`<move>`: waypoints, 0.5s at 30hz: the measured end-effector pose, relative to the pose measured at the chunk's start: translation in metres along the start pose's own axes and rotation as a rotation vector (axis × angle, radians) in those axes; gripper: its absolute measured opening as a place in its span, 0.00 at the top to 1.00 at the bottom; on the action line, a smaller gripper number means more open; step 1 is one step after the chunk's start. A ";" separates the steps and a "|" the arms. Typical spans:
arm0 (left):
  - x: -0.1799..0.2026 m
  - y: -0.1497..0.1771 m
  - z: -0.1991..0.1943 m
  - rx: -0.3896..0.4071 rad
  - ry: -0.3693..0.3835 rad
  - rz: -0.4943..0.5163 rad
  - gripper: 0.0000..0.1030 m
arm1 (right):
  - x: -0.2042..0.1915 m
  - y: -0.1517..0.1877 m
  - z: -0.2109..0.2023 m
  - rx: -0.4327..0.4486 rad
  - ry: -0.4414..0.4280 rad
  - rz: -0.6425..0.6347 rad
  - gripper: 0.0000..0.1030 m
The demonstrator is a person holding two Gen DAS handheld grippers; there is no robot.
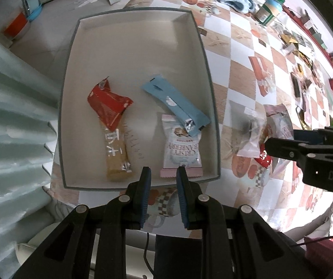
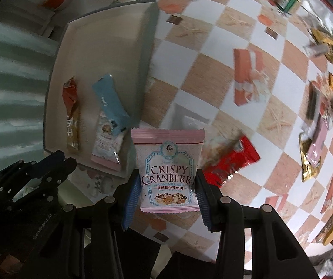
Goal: Organize snacks
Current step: 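Open the right gripper to drop the cranberry packet into the tray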
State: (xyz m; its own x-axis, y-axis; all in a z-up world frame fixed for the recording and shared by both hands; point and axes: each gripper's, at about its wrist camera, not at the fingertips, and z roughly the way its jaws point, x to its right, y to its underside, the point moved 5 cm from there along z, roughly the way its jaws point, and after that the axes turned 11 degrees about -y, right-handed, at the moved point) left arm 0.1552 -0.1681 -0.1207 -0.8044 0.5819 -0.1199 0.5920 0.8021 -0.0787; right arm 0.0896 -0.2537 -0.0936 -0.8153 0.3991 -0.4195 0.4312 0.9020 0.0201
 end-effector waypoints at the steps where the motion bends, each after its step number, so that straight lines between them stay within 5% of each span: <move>1: -0.002 -0.001 0.001 -0.001 -0.003 -0.004 0.76 | -0.002 -0.002 0.000 -0.001 -0.001 -0.006 0.54; 15: -0.033 -0.018 0.019 -0.019 -0.039 -0.073 0.76 | -0.050 -0.042 0.018 -0.004 -0.041 -0.070 0.54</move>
State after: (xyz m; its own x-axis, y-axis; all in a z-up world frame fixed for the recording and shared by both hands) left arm 0.1726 -0.2042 -0.1341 -0.8426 0.5163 -0.1532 0.5304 0.8448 -0.0700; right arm 0.1190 -0.3142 -0.0896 -0.8271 0.3279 -0.4566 0.3720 0.9282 -0.0074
